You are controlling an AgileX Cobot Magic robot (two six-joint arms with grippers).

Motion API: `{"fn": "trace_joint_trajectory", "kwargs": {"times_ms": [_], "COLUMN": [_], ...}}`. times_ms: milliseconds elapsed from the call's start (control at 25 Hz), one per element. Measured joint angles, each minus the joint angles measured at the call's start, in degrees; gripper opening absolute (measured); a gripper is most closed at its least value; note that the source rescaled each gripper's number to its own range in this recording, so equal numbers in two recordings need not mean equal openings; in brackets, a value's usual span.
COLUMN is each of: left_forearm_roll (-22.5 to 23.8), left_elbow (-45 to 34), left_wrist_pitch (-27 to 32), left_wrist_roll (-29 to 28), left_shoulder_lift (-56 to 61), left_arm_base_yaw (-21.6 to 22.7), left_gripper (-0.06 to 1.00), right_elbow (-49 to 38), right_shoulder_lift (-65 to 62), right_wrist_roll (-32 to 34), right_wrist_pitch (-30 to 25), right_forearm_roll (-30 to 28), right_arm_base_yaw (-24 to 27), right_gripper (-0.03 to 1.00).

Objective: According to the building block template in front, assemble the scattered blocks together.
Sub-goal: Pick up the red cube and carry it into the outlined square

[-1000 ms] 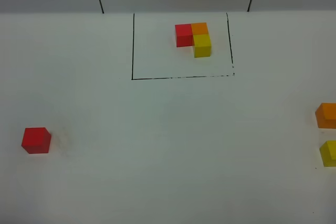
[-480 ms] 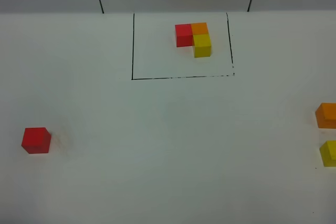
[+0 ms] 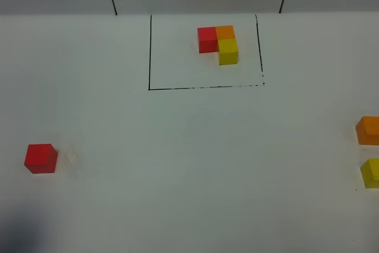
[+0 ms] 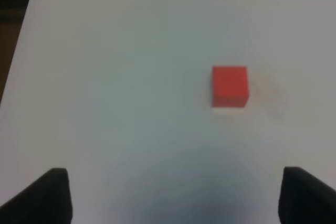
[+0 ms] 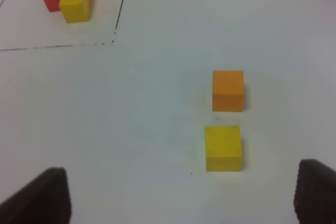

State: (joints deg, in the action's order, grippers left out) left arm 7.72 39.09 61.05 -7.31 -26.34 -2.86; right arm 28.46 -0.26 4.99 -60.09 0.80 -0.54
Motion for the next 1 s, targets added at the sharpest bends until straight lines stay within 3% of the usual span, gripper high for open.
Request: {"fn": "trace_joint_trajectory", "kwargs": {"times_ms": [160,480,760,1000], "left_forearm_roll": [1.9,0.9,0.5,-1.4], "left_elbow": [1.9,2.1,2.1,2.1], "left_wrist_pitch": [-0.6,-6.0,-14.7,-18.8], "left_wrist_roll": [-0.5,-0.3,0.4,2.8], "left_shoulder_lift": [-14.7,-39.0,-47.2,-52.0], "left_arm_base_yaw": [0.0,0.0,0.0,0.0], "left_gripper": [0.70,0.70,0.70,0.70], "right_elbow": [0.0,0.0,0.0,0.0], "right_shoulder_lift": [0.0,0.0,0.0,0.0], "right_wrist_roll": [0.0,0.0,0.0,0.0], "right_wrist_pitch": [0.0,0.0,0.0,0.0], "right_forearm_roll": [0.0,0.0,0.1,0.1], "right_arm_base_yaw": [0.0,0.0,0.0,0.0], "right_gripper": [0.73,0.73,0.73,0.73]}}
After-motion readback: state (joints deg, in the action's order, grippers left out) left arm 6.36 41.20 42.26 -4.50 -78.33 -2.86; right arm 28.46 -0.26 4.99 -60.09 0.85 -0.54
